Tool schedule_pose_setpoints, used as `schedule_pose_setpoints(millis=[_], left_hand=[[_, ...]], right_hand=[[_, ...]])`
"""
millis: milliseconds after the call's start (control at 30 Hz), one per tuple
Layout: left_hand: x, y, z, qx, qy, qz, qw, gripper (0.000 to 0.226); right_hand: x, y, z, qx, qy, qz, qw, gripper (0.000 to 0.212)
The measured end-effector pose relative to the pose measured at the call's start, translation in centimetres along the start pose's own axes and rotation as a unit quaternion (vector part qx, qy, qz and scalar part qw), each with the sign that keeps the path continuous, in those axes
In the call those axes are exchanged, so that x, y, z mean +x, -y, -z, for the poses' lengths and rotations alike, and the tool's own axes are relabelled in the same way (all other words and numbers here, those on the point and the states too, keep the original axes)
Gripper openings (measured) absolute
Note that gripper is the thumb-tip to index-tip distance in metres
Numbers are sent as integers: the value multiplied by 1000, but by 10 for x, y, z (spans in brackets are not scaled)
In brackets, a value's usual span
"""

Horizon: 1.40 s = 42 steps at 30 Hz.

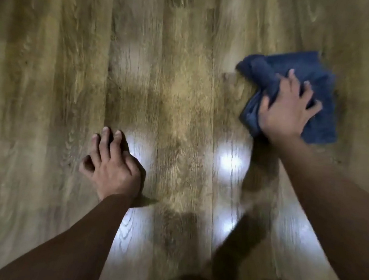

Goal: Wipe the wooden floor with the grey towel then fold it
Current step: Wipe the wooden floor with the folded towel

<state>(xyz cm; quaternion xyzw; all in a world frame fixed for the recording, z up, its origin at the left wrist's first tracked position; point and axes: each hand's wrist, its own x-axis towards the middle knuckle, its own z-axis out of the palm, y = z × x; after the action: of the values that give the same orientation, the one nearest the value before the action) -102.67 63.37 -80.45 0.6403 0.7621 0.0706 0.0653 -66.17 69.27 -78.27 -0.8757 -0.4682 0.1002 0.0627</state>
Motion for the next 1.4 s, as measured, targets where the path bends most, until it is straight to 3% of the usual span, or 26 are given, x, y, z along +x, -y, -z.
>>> schedule_pose_setpoints(millis=[133,333,567,700,800,900,1000,1067,1167,1300,1400], left_hand=[[1,2,-1,10,8,1,1000,54],[1,0,0,4,1,-8,1000,55],[-1,0,1,-36,-6,-13,999,54],[0,4,7,-71,9,-2,997,50],[-2,10,20,-169,41,-10,985,42],[-17,46,44,-261,36,-1,965,40],[-45,105,58,-163,51,83,982,49],[-57,134,57,-109,138,142,974,61],[-50,150,47,-46,223,138,964,72],[-42,153,50,-28,272,134,953,76],[-43,148,53,-19,281,135,950,75]], right_hand=[[20,10,-4,6,-29,-28,999,54],[-22,30,0,24,-21,12,999,53],[-216,82,-27,-32,43,61,997,63],[-358,100,-42,-25,131,113,985,68],[-415,92,-41,-40,181,165,969,66],[-400,74,-38,-52,147,200,967,64],[-345,59,-31,-67,112,195,972,70],[-292,55,-27,-42,81,153,984,64],[-201,56,-25,1,47,54,997,54],[-129,74,-27,41,0,-42,998,50],[-141,88,-31,44,-24,-46,998,50]])
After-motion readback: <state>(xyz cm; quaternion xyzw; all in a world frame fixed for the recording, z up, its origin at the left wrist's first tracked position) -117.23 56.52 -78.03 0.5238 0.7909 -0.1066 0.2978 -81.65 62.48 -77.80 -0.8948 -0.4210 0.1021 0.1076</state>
